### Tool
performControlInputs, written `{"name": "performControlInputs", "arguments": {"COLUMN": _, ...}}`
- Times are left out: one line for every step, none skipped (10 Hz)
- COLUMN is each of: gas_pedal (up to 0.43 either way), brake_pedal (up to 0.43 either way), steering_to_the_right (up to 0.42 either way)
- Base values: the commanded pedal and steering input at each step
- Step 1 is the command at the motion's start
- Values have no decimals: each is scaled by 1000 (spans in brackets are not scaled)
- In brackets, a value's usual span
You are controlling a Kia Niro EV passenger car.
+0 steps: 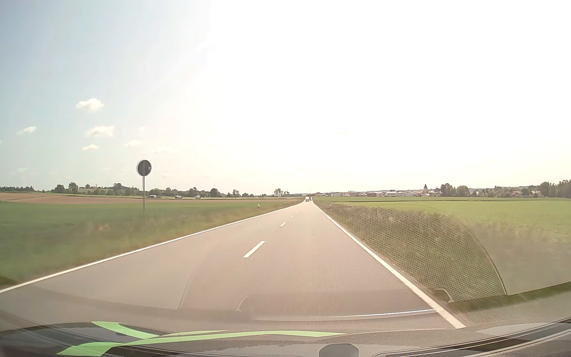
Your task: Follow the waypoints while adhering to traffic rules and regulations
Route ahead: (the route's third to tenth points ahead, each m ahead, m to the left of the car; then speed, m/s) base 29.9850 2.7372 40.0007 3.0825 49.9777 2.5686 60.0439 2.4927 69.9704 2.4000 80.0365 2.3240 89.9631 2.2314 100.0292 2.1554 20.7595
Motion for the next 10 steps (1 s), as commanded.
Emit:
{"name": "performControlInputs", "arguments": {"gas_pedal": 67, "brake_pedal": 0, "steering_to_the_right": -2}}
{"name": "performControlInputs", "arguments": {"gas_pedal": 87, "brake_pedal": 0, "steering_to_the_right": -1}}
{"name": "performControlInputs", "arguments": {"gas_pedal": 110, "brake_pedal": 0, "steering_to_the_right": -2}}
{"name": "performControlInputs", "arguments": {"gas_pedal": 118, "brake_pedal": 0, "steering_to_the_right": -1}}
{"name": "performControlInputs", "arguments": {"gas_pedal": 118, "brake_pedal": 0, "steering_to_the_right": -2}}
{"name": "performControlInputs", "arguments": {"gas_pedal": 130, "brake_pedal": 0, "steering_to_the_right": -2}}
{"name": "performControlInputs", "arguments": {"gas_pedal": 138, "brake_pedal": 0, "steering_to_the_right": -1}}
{"name": "performControlInputs", "arguments": {"gas_pedal": 138, "brake_pedal": 0, "steering_to_the_right": -2}}
{"name": "performControlInputs", "arguments": {"gas_pedal": 138, "brake_pedal": 0, "steering_to_the_right": -1}}
{"name": "performControlInputs", "arguments": {"gas_pedal": 150, "brake_pedal": 0, "steering_to_the_right": -2}}
